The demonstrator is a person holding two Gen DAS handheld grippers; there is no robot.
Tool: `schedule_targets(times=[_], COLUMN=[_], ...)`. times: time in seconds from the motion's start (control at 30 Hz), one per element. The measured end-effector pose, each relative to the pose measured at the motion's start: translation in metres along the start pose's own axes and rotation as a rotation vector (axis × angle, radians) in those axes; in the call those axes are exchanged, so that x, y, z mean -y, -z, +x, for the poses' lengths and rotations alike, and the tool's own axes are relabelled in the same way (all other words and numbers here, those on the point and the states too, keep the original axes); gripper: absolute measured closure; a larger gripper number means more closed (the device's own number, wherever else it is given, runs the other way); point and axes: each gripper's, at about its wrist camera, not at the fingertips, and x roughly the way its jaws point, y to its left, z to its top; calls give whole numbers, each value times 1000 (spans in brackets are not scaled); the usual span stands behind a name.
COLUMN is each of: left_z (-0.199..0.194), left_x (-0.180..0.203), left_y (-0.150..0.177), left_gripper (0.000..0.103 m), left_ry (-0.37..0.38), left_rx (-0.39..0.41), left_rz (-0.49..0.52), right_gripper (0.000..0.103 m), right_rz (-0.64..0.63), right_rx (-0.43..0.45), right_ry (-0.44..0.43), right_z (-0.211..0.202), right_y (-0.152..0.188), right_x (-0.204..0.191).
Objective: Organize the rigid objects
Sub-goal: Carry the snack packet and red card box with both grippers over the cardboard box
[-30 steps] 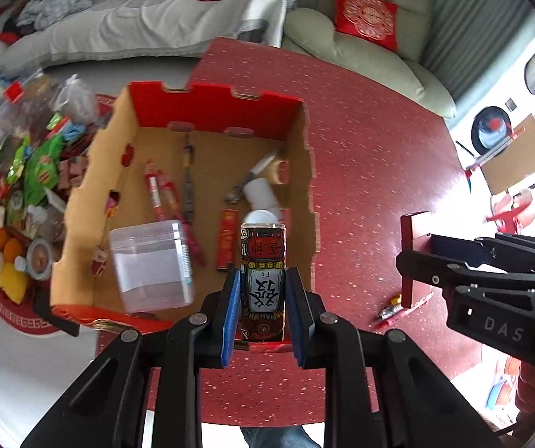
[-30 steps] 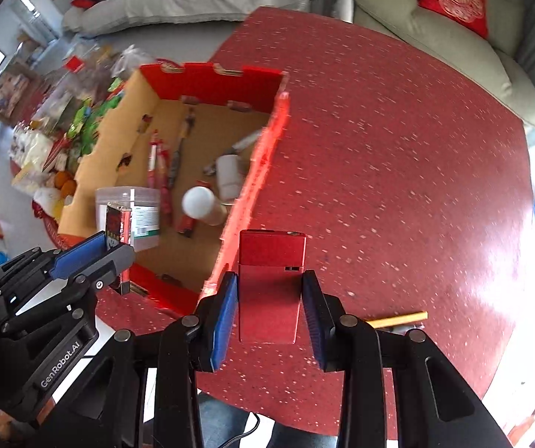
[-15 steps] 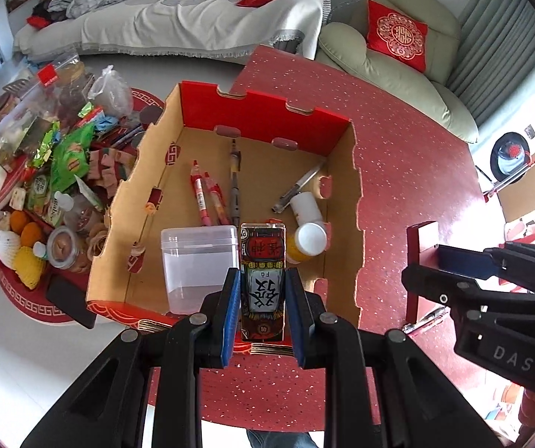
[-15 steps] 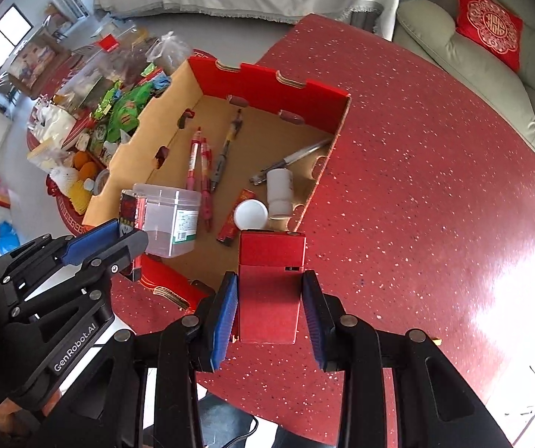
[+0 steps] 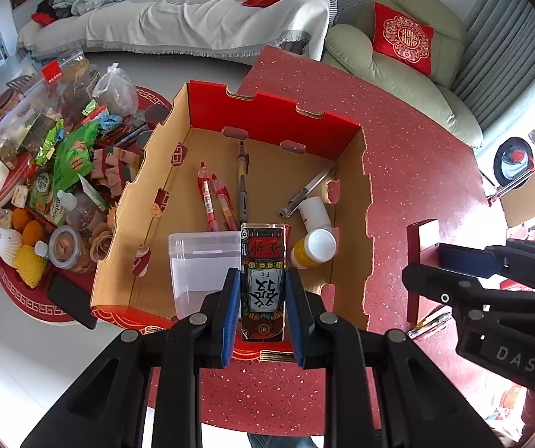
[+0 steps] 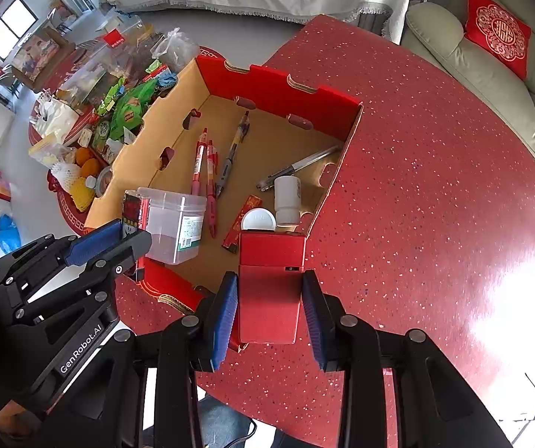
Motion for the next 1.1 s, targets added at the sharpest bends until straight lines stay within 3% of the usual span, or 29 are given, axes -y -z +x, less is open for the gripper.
schedule_targets(times=[0.57,1.1], left_z=[6,26], left_x=[-7,-8], left_y=[-14,-71], left_gripper=[77,77], left_ry=[-21,-67], left_rx=[-1,36], left_rz=[-7,-18], right_gripper=[67,67], right_rz=[-11,49], right_rx=[-8,6], right_ry=[-6,-37], right_z=[7,23], right_y=[-13,-55], right_x=[-4,10])
